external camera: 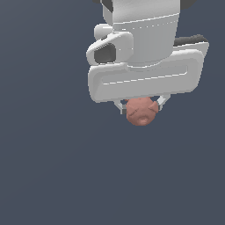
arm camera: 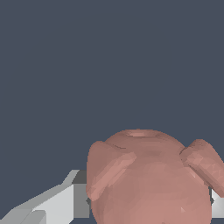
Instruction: Pick up the object and move it to a goal position.
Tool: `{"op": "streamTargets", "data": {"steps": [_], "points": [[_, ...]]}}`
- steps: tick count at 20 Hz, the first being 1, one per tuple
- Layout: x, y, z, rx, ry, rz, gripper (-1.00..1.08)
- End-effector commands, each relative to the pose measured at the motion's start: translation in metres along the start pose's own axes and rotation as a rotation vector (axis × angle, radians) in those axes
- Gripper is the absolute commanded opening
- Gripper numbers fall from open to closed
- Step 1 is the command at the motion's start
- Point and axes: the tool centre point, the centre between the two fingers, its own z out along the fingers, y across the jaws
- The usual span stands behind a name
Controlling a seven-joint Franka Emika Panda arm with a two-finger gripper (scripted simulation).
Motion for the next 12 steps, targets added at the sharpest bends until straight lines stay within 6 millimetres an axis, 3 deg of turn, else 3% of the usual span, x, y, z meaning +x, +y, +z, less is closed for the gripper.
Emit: {"op": "streamTargets", "data": {"steps": [1, 6, 12], "points": [[0.005, -0.003, -0.018, 0.010, 0.006, -0.031, -1.00], [0.011, -0.007, -0.041, 0.023, 0.015, -0.066, -1.00], [0.015, -0.010, -0.054, 0.030, 0.021, -0.086, -1.00]]}}
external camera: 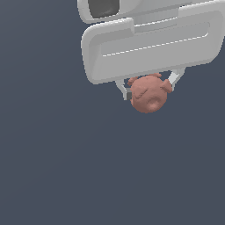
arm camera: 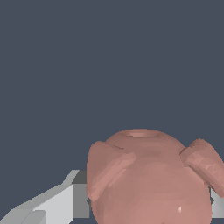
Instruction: Pick up the object and move it to a goal position.
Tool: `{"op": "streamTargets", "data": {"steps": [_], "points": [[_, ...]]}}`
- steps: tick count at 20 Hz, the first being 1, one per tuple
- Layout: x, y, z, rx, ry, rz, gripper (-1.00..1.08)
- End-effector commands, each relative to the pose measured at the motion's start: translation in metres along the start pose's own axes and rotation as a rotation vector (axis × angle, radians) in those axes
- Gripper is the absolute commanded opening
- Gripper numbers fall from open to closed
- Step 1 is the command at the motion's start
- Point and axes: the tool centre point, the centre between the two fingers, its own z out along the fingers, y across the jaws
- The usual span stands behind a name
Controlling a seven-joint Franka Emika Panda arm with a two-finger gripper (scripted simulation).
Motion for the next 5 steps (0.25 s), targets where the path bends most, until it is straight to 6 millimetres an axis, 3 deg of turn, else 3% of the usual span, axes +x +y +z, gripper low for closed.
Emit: {"op": "streamTargets", "data": {"steps": [1, 5], "points": [[0.0013, -0.0007, -0.0035, 0.002, 0.001, -0.006, -1.00], [0.0019, -0.0009, -0.0051, 0.003, 0.002, -0.008, -1.00]]}}
